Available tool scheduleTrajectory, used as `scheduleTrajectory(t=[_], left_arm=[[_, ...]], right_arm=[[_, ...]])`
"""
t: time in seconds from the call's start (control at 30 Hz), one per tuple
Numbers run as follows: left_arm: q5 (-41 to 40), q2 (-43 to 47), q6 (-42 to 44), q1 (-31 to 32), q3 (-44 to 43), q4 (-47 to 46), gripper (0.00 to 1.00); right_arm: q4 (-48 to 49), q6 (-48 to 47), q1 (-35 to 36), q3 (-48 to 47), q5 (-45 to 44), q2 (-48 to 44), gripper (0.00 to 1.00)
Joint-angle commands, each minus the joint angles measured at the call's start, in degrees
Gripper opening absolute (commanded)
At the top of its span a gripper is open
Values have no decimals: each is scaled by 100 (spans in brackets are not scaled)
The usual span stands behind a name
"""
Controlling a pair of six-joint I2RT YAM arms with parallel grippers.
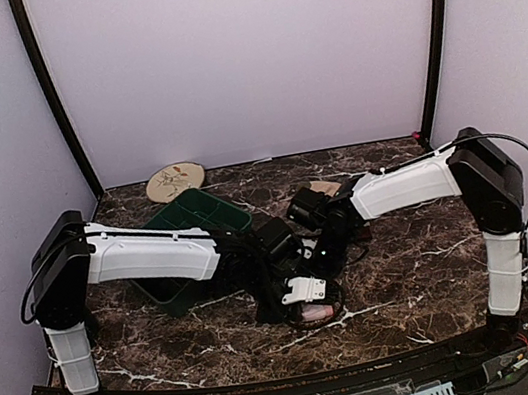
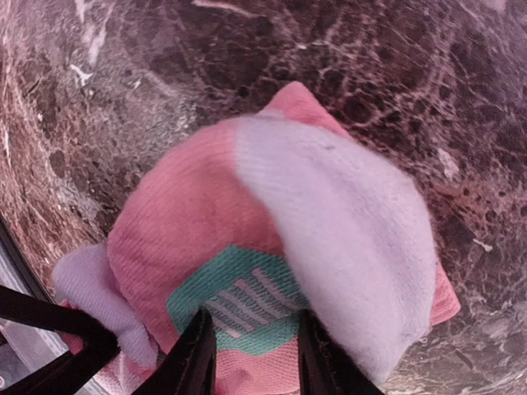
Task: Roll the socks
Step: Roll the sock at the center of the board.
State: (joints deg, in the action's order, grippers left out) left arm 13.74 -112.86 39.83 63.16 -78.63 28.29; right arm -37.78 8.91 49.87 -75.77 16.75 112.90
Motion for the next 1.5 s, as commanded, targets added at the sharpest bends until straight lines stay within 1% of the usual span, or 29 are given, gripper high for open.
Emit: scheduleTrajectory(t=[0.0,0.07,0.47,0.6,0.77,0.83,1.13,1.2,1.33,1.47], left_arm=[[815,-74,-209,-85,-218,720,0],[929,-87,-255,-113,-223,764,0],[1528,-231,-398,-266,-454,1019,0],[1686,-270,-415,-286,-479,1034,0],[1825,-354,-437,-317,-550,1067,0],[1859,-391,-446,-321,-603,1082,0],[2125,-627,-497,-423,-867,1222,0],[2196,-693,-519,-459,-939,1268,0],[2320,-791,-553,-541,-1033,1318,0],[2461,-893,-603,-629,-1089,1344,0]], right_arm=[[35,111,-125,297,-468,53,38],[129,185,-179,352,-415,-25,41],[507,600,-283,698,-289,-586,47],[697,761,-320,866,-133,-819,55],[702,863,-327,932,-164,-1088,57],[694,913,-330,1178,-226,-1219,57],[713,1262,-314,1962,-802,-2094,57],[807,1362,-273,2243,-981,-2498,57],[927,1524,-76,2761,-1484,-3130,57],[992,1732,325,3120,-2114,-3564,57]])
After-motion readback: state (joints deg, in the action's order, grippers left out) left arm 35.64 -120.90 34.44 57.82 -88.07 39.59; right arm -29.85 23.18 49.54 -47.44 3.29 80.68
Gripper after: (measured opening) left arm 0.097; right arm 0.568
